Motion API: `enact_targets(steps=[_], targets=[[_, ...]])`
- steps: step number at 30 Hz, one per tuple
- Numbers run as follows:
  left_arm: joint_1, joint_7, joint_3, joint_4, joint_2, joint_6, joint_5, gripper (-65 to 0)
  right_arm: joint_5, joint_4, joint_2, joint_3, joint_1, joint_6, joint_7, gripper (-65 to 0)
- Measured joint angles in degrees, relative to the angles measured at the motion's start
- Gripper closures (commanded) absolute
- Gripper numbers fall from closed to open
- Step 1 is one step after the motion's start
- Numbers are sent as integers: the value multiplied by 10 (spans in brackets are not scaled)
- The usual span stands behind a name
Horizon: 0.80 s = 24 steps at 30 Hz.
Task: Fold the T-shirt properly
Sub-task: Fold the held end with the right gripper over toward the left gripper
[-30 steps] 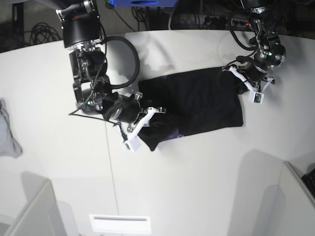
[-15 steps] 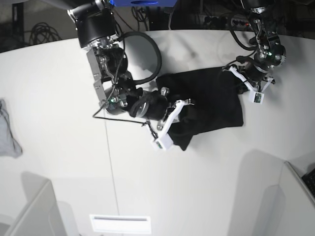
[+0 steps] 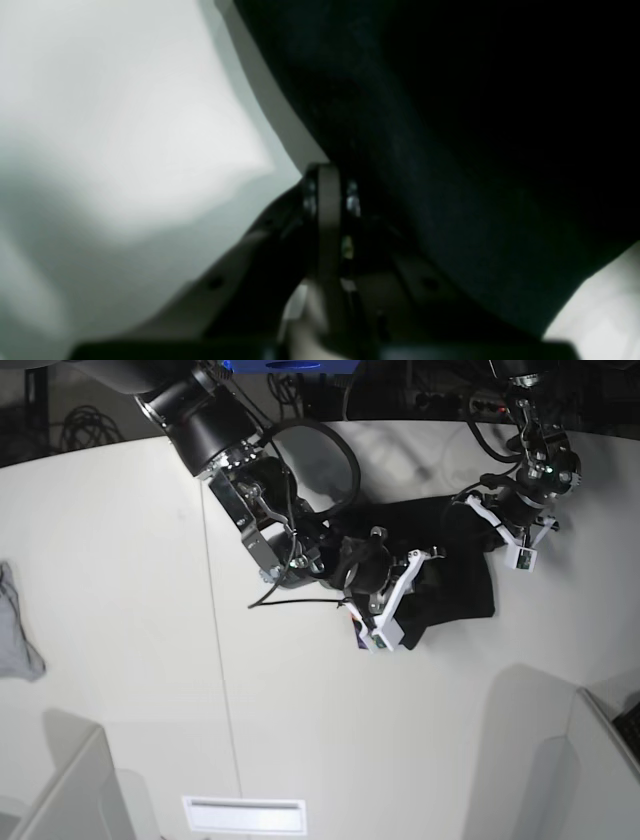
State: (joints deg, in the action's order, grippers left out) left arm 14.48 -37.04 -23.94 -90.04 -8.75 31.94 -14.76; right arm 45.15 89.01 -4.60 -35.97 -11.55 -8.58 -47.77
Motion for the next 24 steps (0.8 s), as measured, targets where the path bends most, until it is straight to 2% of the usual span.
enact_targets(steps=[4,17,21,24], targets=[[0,0,0,0,0,0,0,0,7,-37,0,-32,-13,1,24,0],[0,0,0,0,0,0,0,0,3,-141,-7,-35,-25,0,68,0],[0,0,0,0,0,0,0,0,1,-143,-8,-109,-46,0,82,0],[0,0,0,0,0,0,0,0,5,-143,-13,-141,-57,0,83,0]])
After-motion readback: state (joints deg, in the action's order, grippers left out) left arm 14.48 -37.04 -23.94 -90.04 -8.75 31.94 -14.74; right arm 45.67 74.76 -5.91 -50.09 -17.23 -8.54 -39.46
